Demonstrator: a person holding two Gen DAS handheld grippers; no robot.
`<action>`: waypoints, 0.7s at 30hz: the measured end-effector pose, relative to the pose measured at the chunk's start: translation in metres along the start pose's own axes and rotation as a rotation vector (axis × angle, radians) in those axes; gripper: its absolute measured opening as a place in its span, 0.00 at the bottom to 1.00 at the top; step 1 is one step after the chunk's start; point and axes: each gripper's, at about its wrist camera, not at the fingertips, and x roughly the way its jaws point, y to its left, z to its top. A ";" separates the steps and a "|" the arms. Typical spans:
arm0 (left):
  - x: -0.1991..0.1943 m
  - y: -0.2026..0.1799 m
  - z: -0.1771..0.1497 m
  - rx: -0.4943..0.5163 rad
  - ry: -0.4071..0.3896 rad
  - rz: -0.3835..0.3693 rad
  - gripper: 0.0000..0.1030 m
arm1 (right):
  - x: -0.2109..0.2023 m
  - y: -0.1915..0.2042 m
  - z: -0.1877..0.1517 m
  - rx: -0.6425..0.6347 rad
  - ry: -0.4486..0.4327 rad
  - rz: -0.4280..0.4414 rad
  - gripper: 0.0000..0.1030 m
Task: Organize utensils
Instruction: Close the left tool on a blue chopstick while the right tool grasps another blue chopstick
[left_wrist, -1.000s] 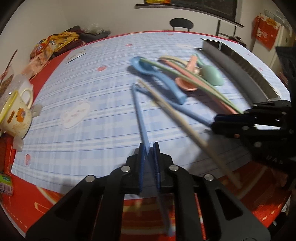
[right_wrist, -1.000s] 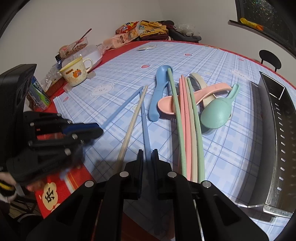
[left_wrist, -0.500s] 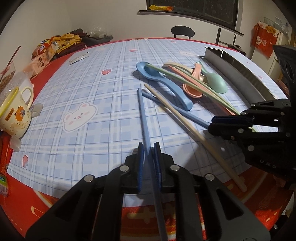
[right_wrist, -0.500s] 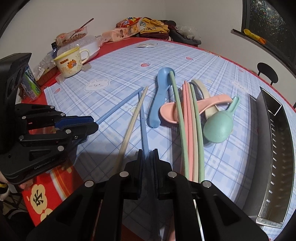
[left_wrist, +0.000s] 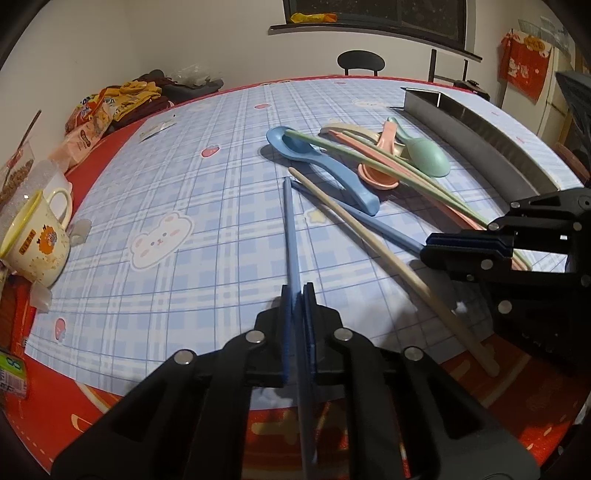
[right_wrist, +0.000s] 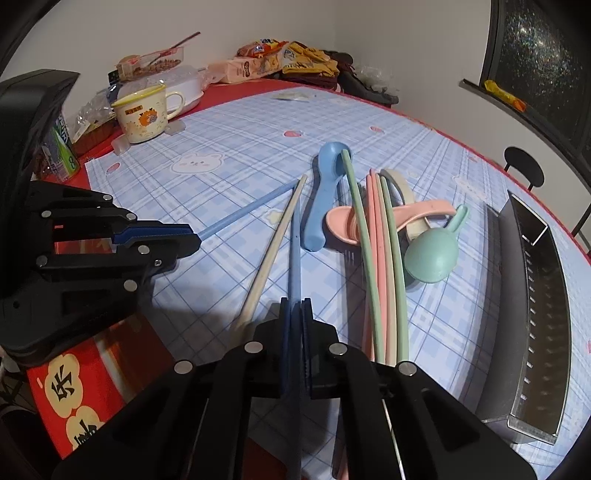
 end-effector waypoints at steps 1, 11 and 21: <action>0.000 0.002 0.000 -0.009 -0.001 -0.008 0.10 | -0.002 0.000 0.000 0.000 -0.009 -0.003 0.06; -0.007 0.024 -0.002 -0.126 -0.039 -0.046 0.10 | -0.023 -0.006 -0.003 0.025 -0.119 -0.023 0.06; -0.015 0.046 -0.008 -0.244 -0.087 -0.128 0.10 | -0.031 -0.016 -0.005 0.072 -0.163 -0.004 0.06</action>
